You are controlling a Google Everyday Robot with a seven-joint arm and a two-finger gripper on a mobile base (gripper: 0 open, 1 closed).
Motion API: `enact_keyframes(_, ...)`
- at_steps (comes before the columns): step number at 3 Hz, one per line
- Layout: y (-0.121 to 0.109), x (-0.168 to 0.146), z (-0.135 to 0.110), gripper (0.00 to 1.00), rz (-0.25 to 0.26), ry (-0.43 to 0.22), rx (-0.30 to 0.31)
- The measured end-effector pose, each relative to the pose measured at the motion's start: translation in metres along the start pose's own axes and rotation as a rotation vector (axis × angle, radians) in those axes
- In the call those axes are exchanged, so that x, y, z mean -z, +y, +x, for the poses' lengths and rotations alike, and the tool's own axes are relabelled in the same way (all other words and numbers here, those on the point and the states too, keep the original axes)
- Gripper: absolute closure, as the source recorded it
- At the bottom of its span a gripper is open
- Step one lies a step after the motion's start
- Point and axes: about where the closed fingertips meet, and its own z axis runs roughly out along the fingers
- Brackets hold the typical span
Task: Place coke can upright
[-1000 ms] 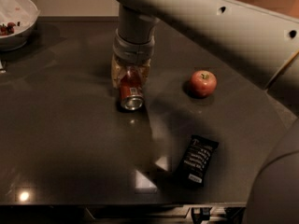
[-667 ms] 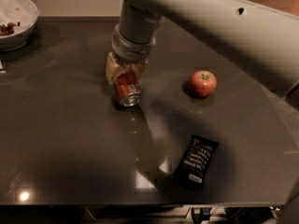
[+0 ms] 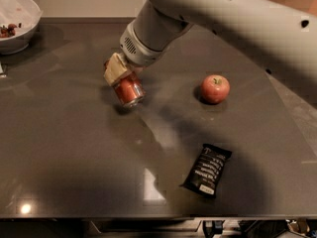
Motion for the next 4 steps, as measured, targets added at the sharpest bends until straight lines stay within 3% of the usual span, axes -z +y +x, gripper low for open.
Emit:
enact_keyframes(1, 0.006, 0.006, -0.004, 1.00, -0.033, -0.063, 0.134)
enact_keyframes(2, 0.019, 0.017, 0.010, 1.00, -0.039, -0.273, 0.421)
enact_keyframes(3, 0.016, 0.023, 0.019, 1.00, -0.034, -0.398, 0.429)
enact_keyframes(4, 0.008, 0.028, 0.030, 1.00, -0.072, -0.552, 0.374)
